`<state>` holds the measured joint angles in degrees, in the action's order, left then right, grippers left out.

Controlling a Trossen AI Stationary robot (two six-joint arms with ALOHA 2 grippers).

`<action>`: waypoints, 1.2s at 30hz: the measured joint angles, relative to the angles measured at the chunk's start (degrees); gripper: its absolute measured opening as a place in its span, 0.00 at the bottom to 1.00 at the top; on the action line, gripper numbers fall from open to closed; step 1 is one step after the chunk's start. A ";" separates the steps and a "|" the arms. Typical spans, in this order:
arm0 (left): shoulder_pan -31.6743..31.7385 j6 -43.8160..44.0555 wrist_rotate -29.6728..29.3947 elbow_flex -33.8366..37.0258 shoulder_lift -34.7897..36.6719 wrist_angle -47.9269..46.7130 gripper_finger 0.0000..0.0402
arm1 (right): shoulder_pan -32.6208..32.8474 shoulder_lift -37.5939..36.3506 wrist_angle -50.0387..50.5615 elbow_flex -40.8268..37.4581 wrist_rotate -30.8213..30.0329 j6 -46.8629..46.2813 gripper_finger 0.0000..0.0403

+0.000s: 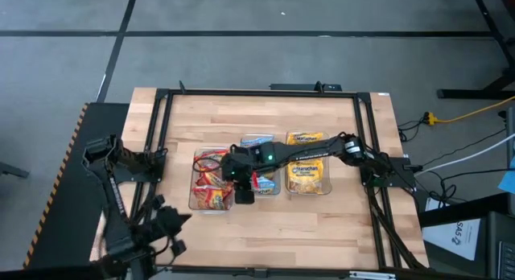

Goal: Sort Maruchan noodles
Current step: Adjust the red noodle pack

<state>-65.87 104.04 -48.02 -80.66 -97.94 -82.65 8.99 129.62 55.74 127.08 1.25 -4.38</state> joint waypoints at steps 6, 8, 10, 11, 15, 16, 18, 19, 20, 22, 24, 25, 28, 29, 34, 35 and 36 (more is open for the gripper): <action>11.90 -12.43 4.16 0.00 0.01 -3.50 0.04 | 0.00 -3.36 21.07 5.94 2.94 -4.81 0.39; 16.37 -17.66 9.06 0.00 0.18 -3.46 0.09 | 0.00 -5.44 27.20 5.16 5.07 -7.18 0.39; 20.78 -22.46 14.35 0.00 0.58 -3.43 0.13 | 0.41 -6.83 33.30 5.14 5.09 -9.55 0.39; 22.78 -25.15 16.40 0.00 0.63 -3.37 0.15 | 0.77 -7.36 34.62 5.06 4.17 -11.06 0.39; 29.23 -36.55 22.53 -0.02 0.60 0.03 0.22 | 2.99 -8.92 34.16 4.69 2.87 -12.82 0.39; 30.49 -39.91 24.39 -0.02 0.60 1.80 0.23 | 3.65 -9.32 34.14 4.75 2.94 -13.23 0.39; 32.65 -47.11 27.53 -0.02 0.60 6.16 0.25 | 5.19 -9.75 34.09 4.48 1.68 -13.47 0.39; 33.51 -50.32 28.60 -0.04 0.60 7.98 0.25 | 6.07 -9.83 34.17 4.32 1.52 -13.53 0.39; 34.19 -52.77 29.40 -0.05 0.60 9.26 0.25 | 6.85 -9.84 34.30 4.27 1.53 -13.61 0.39; 35.30 -56.61 29.45 -0.59 0.60 10.32 0.25 | 8.52 -9.95 34.18 4.27 1.84 -13.64 0.39; 36.10 -60.06 29.21 -1.61 0.60 10.08 0.25 | 10.62 -10.21 34.24 4.27 1.84 -13.84 0.39; 36.53 -61.67 29.19 -2.12 0.60 10.13 0.25 | 11.52 -10.26 34.20 4.29 1.84 -14.19 0.39; 37.66 -64.44 29.29 -3.06 0.60 9.93 0.25 | 14.36 -10.29 34.23 4.29 1.12 -15.09 0.39; 38.04 -65.15 29.73 -3.13 0.60 10.05 0.25 | 15.24 -10.29 34.24 4.29 0.79 -15.26 0.39; 38.98 -67.37 32.62 -3.13 0.60 11.31 0.25 | 19.75 -10.29 34.26 4.29 -0.60 -19.32 0.39; 38.98 -67.76 32.36 -3.13 0.60 11.86 0.25 | 20.71 -10.29 34.28 4.29 -1.61 -19.78 0.39; 38.98 -68.49 32.29 -3.13 0.60 12.52 0.25 | 21.61 -10.29 34.26 4.29 -2.69 -20.66 0.39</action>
<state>-26.89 35.55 -15.73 -83.79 -97.34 -70.13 30.60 119.33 90.00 131.37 -1.44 -25.04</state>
